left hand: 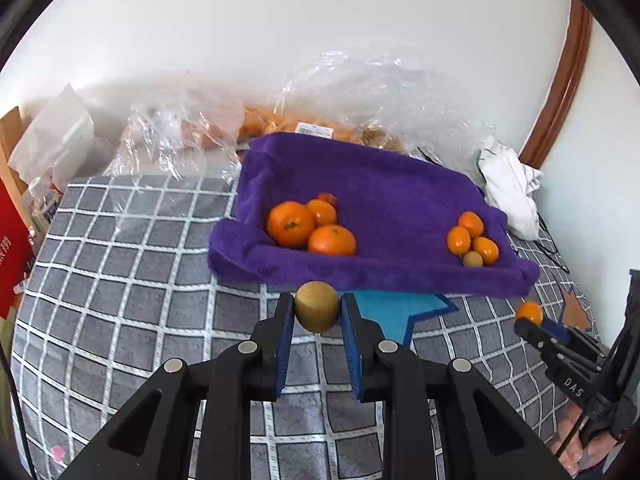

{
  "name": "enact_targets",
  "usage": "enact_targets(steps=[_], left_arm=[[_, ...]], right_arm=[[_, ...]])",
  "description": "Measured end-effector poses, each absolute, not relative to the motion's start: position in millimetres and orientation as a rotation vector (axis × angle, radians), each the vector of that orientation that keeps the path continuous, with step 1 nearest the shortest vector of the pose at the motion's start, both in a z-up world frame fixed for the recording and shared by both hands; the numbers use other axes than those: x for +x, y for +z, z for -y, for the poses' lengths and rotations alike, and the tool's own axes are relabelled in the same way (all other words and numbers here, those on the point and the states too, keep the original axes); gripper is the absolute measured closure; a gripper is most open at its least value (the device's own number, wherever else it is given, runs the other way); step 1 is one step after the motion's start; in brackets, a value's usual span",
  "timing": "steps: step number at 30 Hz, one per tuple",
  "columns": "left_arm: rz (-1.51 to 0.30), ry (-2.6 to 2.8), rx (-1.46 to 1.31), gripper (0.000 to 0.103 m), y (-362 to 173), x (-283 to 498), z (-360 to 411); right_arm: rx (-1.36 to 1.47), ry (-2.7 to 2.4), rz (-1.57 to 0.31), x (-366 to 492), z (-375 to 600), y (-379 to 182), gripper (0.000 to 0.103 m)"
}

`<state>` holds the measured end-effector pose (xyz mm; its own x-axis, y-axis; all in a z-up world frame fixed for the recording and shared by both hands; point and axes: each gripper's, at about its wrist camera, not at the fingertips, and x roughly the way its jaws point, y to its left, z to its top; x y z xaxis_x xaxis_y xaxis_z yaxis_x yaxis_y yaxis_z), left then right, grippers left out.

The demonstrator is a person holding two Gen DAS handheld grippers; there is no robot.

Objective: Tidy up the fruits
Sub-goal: 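Carry the orange and yellow fruit over the purple towel with both tools, then open both tools to release the orange and yellow fruit onto the towel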

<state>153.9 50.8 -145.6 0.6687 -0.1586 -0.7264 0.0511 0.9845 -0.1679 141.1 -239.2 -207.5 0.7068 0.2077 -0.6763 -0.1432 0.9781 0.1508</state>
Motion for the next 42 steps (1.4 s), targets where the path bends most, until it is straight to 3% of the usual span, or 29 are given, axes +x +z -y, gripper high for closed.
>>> enact_targets(steps=[17,29,42], left_arm=[[-0.782,-0.082,-0.166,0.08,-108,215,-72],[-0.836,-0.09,-0.151,0.08,-129,277,-59],[-0.903,-0.131,-0.171,0.08,-168,330,-39]], right_arm=[[0.05,0.22,-0.675,241,229,-144,0.067],[0.007,0.232,-0.804,317,210,-197,0.067],[-0.009,0.243,-0.829,324,205,-212,0.069]])
